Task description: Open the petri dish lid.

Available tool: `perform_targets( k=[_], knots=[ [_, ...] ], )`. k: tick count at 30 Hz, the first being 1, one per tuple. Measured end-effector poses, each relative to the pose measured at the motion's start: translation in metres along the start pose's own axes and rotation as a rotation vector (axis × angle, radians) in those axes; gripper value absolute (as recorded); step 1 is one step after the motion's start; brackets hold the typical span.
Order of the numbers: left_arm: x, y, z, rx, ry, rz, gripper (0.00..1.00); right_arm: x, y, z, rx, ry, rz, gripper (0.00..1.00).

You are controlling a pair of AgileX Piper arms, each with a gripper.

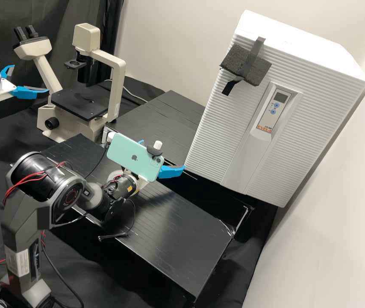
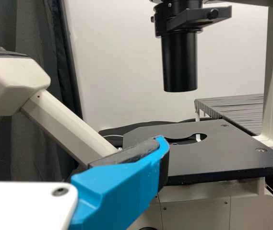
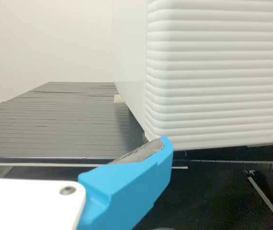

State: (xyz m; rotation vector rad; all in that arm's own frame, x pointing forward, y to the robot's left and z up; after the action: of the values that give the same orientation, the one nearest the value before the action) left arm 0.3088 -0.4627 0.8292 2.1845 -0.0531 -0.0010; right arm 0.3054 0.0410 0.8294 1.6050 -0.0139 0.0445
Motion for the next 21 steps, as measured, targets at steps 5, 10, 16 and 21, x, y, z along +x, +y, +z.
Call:
perform_targets(
  k=[5, 10, 16, 21],
  knots=[
    [0.0, 0.0, 0.0, 0.0, 0.0, 0.0, 1.0, 0.0, 0.0, 0.0, 0.0, 0.0, 0.0, 1.0],
    [0.0, 0.0, 0.0, 0.0, 0.0, 0.0, 1.0, -0.006, -0.001, 0.002, 0.004, 0.003, 0.003, 1.0],
    [0.0, 0.0, 0.0, 0.0, 0.0, 0.0, 1.0, -0.043, 0.0, -0.001, 0.02, 0.05, 0.026, 1.0],
    [0.0, 0.0, 0.0, 0.0, 0.0, 0.0, 1.0, -0.075, -0.003, -0.008, 0.023, 0.133, 0.05, 1.0]
  ],
)
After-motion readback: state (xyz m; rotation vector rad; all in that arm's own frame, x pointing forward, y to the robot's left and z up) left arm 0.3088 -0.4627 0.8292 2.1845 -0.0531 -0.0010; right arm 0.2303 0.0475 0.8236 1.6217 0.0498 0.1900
